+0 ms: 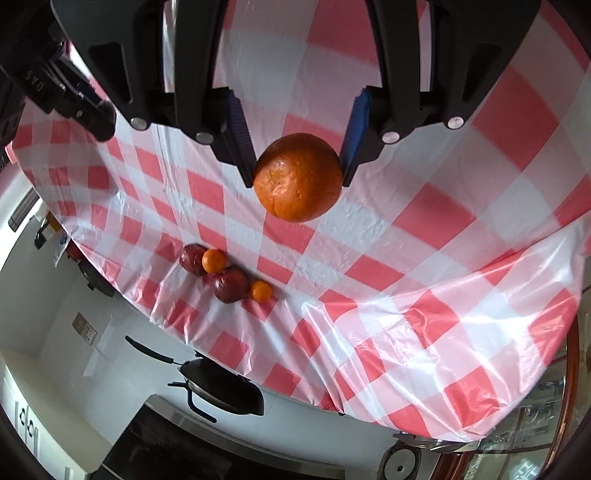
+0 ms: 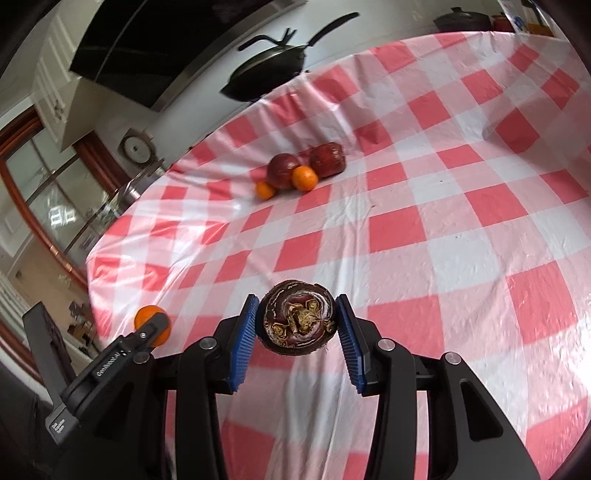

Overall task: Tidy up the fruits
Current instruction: 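Carry the dark fruit and the orange in both tools over the white box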

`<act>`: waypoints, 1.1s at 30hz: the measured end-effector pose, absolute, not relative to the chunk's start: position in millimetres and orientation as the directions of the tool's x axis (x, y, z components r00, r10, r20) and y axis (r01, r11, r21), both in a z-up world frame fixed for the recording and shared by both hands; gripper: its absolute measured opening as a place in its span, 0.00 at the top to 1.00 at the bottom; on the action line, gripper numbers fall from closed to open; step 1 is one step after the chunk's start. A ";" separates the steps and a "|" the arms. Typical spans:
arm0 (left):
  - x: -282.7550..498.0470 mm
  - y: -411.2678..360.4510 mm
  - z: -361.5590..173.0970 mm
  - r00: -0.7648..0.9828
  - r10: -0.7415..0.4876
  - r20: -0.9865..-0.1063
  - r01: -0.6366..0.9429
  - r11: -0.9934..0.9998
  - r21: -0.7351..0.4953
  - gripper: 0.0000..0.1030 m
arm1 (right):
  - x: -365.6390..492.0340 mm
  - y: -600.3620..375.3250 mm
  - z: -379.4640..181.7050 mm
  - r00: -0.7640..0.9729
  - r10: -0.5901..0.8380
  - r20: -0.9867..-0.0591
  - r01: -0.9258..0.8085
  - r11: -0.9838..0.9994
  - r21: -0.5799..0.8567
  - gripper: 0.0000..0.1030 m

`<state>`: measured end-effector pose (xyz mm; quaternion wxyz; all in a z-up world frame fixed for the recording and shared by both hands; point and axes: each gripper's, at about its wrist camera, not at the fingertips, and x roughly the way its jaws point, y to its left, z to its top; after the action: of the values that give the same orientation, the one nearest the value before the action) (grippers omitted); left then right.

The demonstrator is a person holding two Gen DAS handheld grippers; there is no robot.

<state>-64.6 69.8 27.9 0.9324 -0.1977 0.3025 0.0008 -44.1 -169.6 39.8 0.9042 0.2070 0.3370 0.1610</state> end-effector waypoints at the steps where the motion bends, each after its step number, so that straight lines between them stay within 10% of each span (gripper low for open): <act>1: -71.2 70.0 29.5 0.818 -0.113 -0.564 -0.118 0.926 -0.357 0.56 | -48.3 -167.8 41.1 0.720 0.433 -0.542 -0.160 0.864 0.478 0.58; 33: -273.6 230.0 20.6 0.769 0.263 -0.583 -0.404 0.906 -0.124 0.56 | -209.4 62.9 26.3 0.407 0.628 -0.663 -0.780 0.617 0.104 0.58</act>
<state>-273.6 230.0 20.6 0.9324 -0.1221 0.2894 0.1786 -209.4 62.9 26.3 0.8314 -0.1115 0.3420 0.4234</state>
